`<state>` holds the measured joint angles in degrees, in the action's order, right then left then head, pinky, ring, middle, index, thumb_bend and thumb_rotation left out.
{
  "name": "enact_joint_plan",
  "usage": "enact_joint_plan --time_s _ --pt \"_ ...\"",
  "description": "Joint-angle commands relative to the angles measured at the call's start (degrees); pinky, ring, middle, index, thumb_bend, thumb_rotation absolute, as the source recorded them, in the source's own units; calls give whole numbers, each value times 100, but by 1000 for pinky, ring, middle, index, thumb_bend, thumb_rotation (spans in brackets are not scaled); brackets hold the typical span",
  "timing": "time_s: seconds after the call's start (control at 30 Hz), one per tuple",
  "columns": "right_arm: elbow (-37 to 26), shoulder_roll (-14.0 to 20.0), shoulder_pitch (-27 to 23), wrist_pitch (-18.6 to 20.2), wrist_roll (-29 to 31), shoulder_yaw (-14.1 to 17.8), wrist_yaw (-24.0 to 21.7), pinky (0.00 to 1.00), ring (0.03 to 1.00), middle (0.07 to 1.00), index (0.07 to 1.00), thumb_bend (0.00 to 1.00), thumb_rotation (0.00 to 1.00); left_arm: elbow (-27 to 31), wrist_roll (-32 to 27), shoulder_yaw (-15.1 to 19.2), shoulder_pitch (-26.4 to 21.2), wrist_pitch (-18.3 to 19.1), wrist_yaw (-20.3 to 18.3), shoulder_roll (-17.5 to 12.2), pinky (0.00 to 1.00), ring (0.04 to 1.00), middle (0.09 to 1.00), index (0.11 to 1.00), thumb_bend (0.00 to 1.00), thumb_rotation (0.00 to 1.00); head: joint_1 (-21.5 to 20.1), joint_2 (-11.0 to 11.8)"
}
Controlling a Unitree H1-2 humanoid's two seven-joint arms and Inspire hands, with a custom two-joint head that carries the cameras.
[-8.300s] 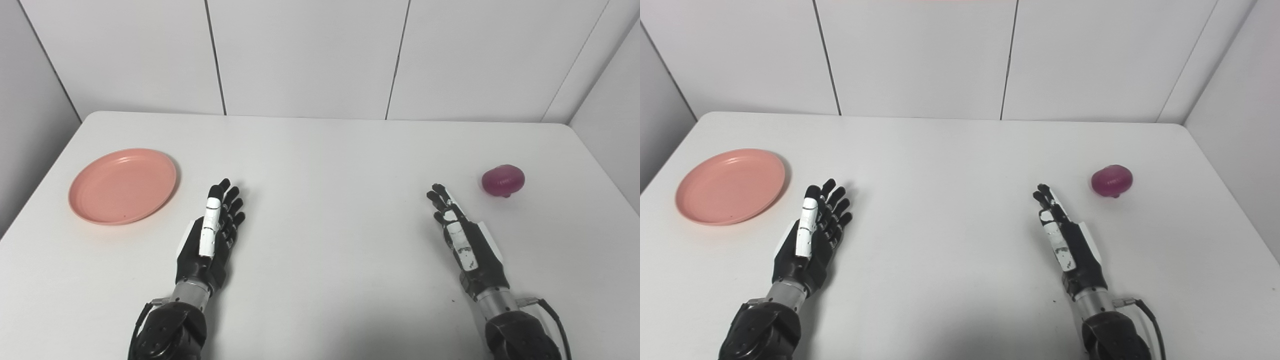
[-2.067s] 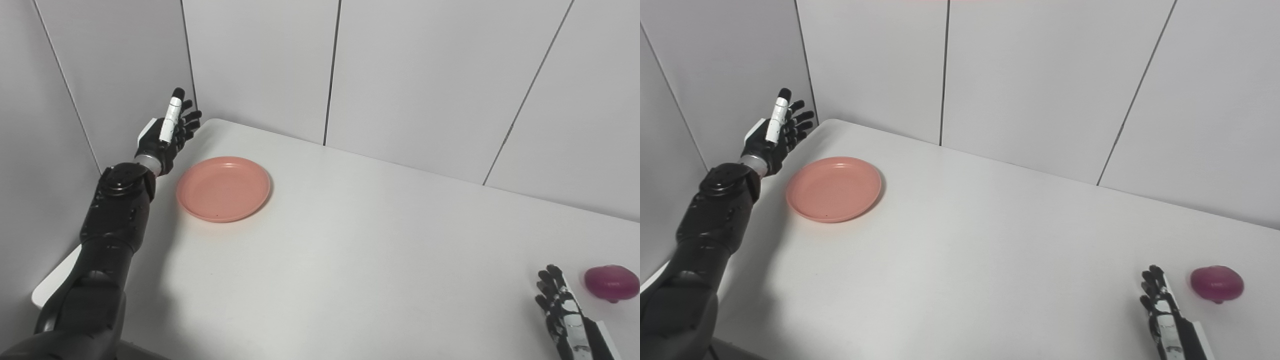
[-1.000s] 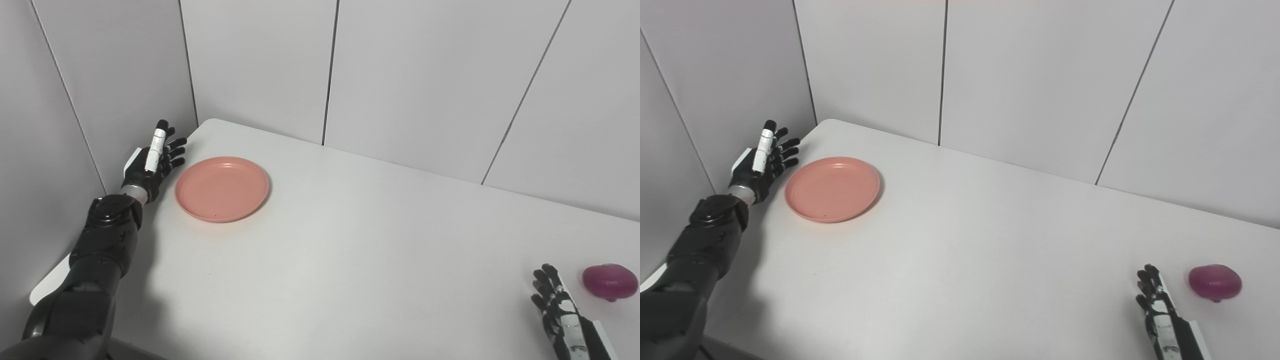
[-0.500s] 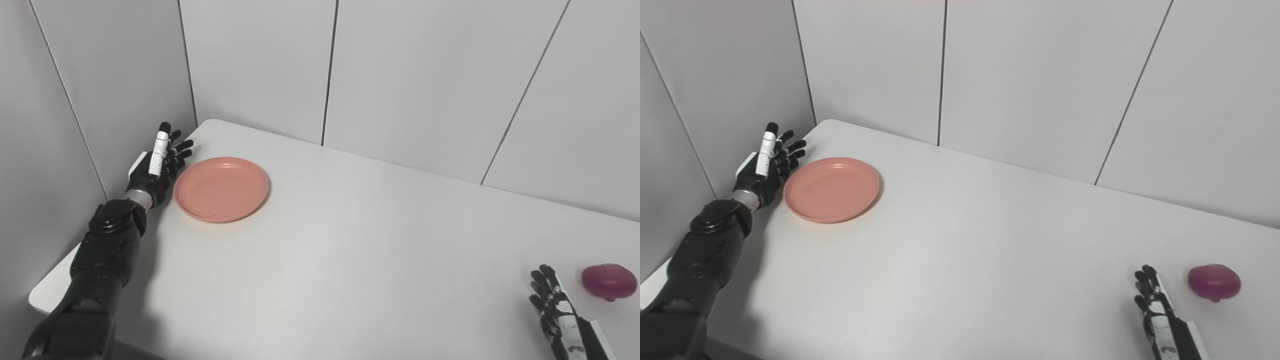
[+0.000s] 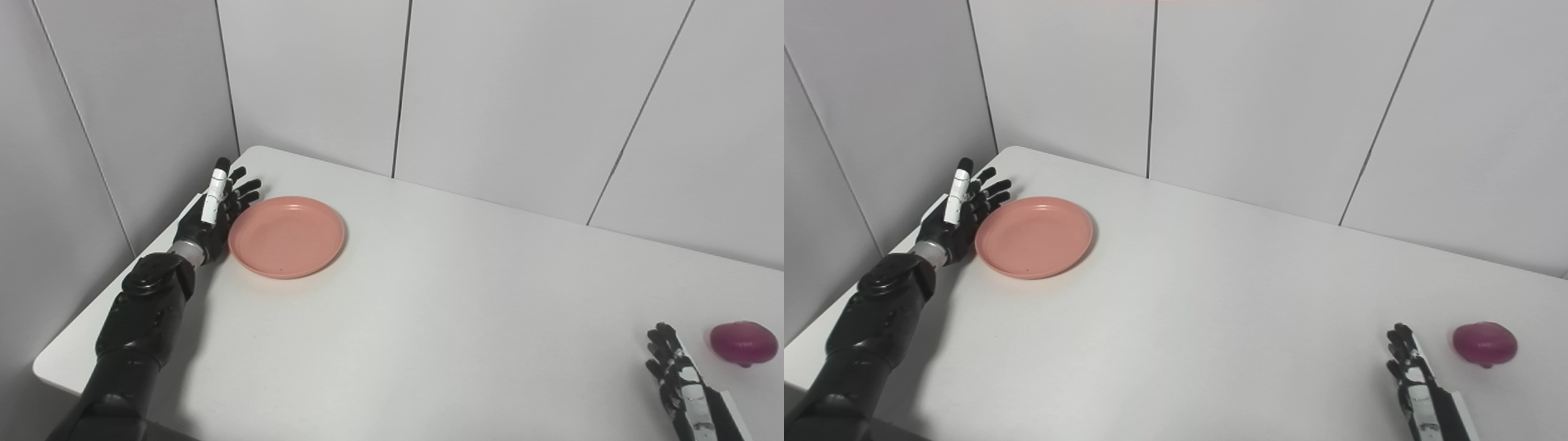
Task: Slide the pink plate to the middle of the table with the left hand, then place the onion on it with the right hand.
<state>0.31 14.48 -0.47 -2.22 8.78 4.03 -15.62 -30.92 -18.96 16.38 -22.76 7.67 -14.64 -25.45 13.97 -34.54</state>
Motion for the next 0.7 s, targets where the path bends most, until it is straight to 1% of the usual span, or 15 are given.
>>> enact_joint_plan --time_s 0.0,0.13,0.27,0.5,0.57,0.67 --pt "11 -26 -10 -70 88 -21 -14 1000 1000 967 971 892 1000 339 -94 -50 -123 123 -87 22 975 936 921 978 885 1000 -8 8" --pt "0 -34 -7 -63 74 -19 6 1000 1000 964 967 903 1000 661 -84 -62 -52 307 -71 105 982 942 926 981 885 1000 -23 -8" --pt "-23 -39 -6 -49 78 -25 5 1000 1000 962 965 907 1000 969 -99 -83 26 477 -93 186 995 946 910 979 859 1000 -46 -26" --pt "-32 -27 -7 -14 52 -44 3 1000 1000 968 969 908 1000 1811 -237 -248 180 997 -97 422 1000 959 917 977 834 1000 -60 -31" --pt "-35 -31 -6 -13 33 -53 13 1000 1000 967 970 903 1000 1910 -262 -283 183 1067 -71 475 1000 955 913 976 821 1000 -69 -33" --pt "-24 -40 -9 -31 33 -61 18 1000 1000 970 971 898 1000 1964 -245 -382 156 1061 -113 554 1000 947 910 983 807 1000 -95 -40"
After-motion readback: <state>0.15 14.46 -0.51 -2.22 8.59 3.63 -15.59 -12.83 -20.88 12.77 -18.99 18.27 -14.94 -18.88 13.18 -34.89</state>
